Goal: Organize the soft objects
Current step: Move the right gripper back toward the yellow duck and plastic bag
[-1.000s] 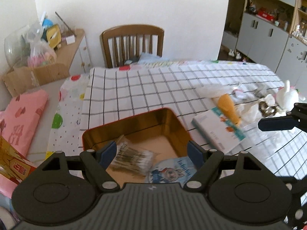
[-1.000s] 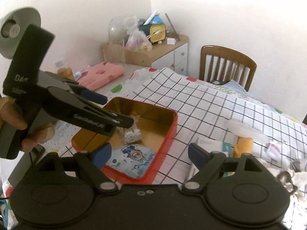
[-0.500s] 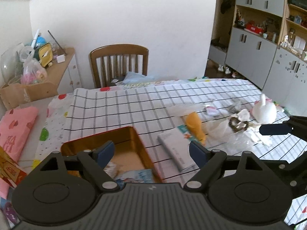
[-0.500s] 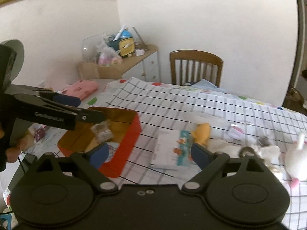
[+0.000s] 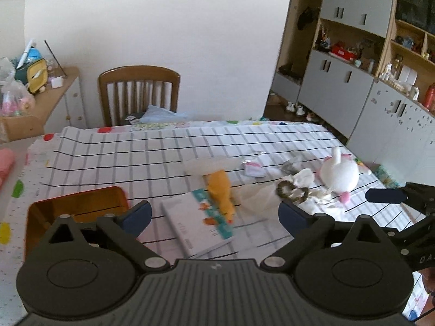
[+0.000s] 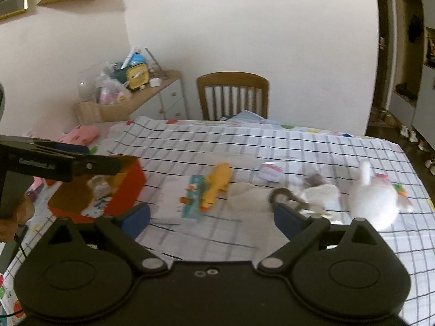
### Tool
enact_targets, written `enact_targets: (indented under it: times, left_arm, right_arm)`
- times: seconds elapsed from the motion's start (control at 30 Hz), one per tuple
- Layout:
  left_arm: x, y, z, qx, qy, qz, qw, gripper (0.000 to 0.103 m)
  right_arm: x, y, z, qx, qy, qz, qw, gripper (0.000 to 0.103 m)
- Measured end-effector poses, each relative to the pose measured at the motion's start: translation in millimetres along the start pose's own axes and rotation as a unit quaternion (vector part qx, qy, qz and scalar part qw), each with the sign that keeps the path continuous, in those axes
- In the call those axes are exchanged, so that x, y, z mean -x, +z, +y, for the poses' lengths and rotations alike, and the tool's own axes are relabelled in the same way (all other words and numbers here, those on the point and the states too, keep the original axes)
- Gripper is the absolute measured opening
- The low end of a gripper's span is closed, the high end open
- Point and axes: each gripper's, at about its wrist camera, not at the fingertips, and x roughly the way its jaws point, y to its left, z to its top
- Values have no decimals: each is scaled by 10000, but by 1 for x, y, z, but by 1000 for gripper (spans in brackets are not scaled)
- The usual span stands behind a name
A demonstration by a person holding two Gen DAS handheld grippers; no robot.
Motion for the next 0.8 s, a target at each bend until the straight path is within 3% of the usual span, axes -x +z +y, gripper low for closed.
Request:
enact_targets:
  times: [0.47,0.8]
  left_arm:
    - [-72,8,-28,146,235,178,9995,100]
    - [-144,15,-39,-183,602,499,9968,100]
  right_arm:
    - [-8,-15,-64,-82,-325,246,9991,97]
    - [-43,-32,-52,304,38,628,9976,95]
